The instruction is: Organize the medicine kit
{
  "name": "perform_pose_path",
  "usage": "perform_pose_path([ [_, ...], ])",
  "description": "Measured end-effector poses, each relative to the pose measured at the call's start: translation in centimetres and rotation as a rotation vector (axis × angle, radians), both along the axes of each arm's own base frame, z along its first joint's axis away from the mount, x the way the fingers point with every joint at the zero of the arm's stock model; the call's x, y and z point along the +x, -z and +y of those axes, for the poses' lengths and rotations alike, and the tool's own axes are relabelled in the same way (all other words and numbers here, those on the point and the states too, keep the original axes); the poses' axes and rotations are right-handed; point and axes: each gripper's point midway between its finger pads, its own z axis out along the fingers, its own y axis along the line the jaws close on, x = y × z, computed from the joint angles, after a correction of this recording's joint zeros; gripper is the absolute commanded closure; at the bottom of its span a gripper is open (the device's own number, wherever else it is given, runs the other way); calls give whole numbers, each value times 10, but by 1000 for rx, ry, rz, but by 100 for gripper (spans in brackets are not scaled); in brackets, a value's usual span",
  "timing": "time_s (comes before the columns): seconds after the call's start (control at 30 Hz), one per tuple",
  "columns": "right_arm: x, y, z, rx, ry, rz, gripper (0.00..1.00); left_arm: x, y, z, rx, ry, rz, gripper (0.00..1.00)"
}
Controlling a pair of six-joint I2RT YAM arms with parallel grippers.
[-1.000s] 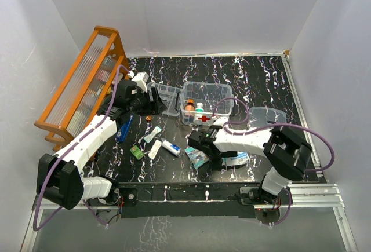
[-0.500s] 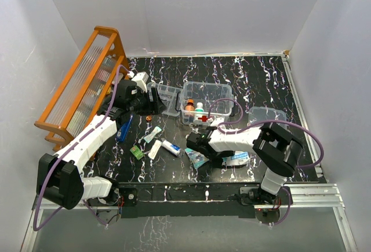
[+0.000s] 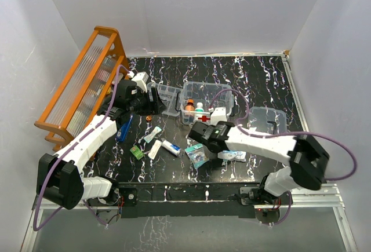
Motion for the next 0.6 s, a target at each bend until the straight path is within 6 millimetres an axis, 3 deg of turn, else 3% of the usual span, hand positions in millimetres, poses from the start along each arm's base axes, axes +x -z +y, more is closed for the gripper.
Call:
perform_pose_path([
  [0.17, 4, -38, 32, 276, -92, -30, 100, 0, 0, 0, -4, -1, 3, 30],
  [0.37, 24, -108, 65, 678, -219, -117, 100, -7, -13, -7, -67, 8, 8, 26],
  [0.6, 64, -181, 88, 981, -343, -253, 100, -17, -71, -37, -302, 86, -19, 11],
])
